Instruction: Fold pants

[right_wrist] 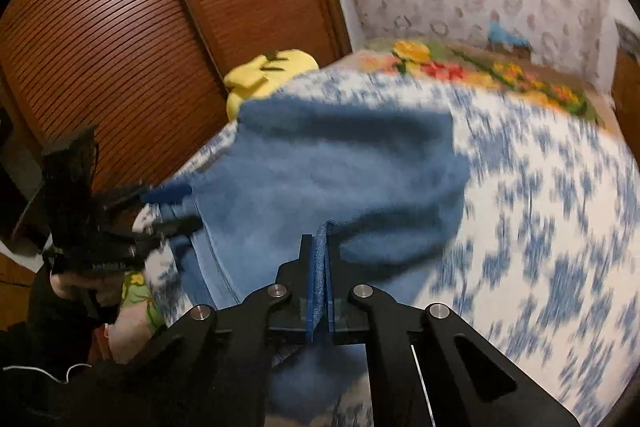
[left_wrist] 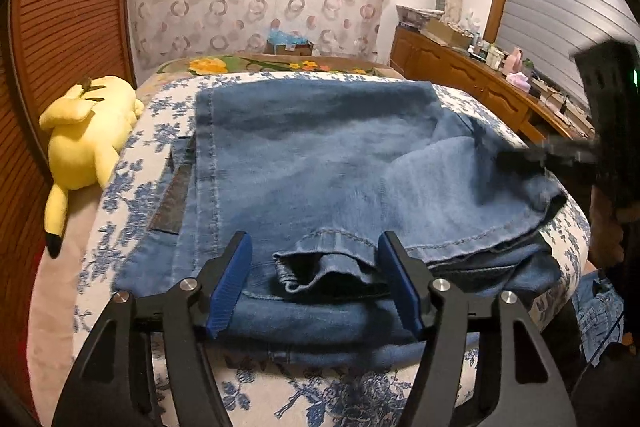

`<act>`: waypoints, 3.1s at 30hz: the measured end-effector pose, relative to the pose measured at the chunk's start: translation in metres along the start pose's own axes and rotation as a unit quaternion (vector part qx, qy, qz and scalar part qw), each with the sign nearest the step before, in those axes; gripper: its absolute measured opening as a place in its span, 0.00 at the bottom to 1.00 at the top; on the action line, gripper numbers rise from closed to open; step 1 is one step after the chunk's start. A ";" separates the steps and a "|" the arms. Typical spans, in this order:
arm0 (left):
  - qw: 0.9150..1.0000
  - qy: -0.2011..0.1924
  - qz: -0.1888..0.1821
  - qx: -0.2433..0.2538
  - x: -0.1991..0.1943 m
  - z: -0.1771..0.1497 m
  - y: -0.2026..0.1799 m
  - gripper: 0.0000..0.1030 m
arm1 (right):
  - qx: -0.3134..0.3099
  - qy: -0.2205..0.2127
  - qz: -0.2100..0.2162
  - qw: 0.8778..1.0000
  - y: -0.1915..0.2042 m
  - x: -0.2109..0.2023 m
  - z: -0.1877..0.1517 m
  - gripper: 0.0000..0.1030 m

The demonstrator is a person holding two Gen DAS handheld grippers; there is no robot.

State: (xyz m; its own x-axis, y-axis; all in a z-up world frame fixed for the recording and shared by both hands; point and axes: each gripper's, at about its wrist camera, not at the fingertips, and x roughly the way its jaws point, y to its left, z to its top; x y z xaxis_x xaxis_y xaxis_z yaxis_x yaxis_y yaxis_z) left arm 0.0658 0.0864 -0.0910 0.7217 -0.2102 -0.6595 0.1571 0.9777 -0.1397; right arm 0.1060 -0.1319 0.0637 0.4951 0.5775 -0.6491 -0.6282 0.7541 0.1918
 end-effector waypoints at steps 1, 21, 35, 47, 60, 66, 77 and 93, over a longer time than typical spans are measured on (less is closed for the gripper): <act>1.000 -0.003 0.005 0.001 -0.002 0.000 0.000 0.65 | -0.013 -0.005 -0.001 1.000 0.006 0.002 0.013 0.03; 1.000 0.014 0.002 -0.001 0.013 0.008 0.022 0.69 | 0.013 -0.019 -0.045 0.999 -0.024 0.136 0.118 0.14; 1.000 0.012 0.024 -0.005 0.022 0.009 0.020 0.40 | -0.045 -0.045 -0.057 0.996 -0.005 0.061 0.073 0.45; 1.000 -0.015 0.024 0.006 0.013 0.009 0.012 0.13 | -0.066 0.010 -0.065 0.996 -0.003 0.075 0.043 0.16; 0.998 -0.055 0.015 -0.004 -0.045 -0.005 0.009 0.10 | -0.115 -0.060 0.000 0.992 0.058 0.083 0.122 0.02; 0.999 -0.029 0.028 -0.033 -0.037 -0.018 0.025 0.10 | -0.121 -0.014 -0.016 0.992 0.068 0.136 0.141 0.02; 0.998 -0.022 0.045 -0.040 -0.036 -0.018 0.034 0.43 | -0.113 -0.001 -0.028 0.993 0.079 0.154 0.155 0.48; 0.997 -0.045 0.056 -0.007 -0.045 0.005 0.011 0.50 | -0.046 -0.048 -0.029 0.997 0.028 0.039 0.068 0.51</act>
State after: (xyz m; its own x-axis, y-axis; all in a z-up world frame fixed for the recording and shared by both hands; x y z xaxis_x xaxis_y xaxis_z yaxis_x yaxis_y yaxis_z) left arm 0.0382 0.1069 -0.0591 0.7919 -0.0988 -0.6026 0.0633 0.9948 -0.0798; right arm 0.1492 -0.0670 0.0939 0.5850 0.5639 -0.5829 -0.6465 0.7582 0.0846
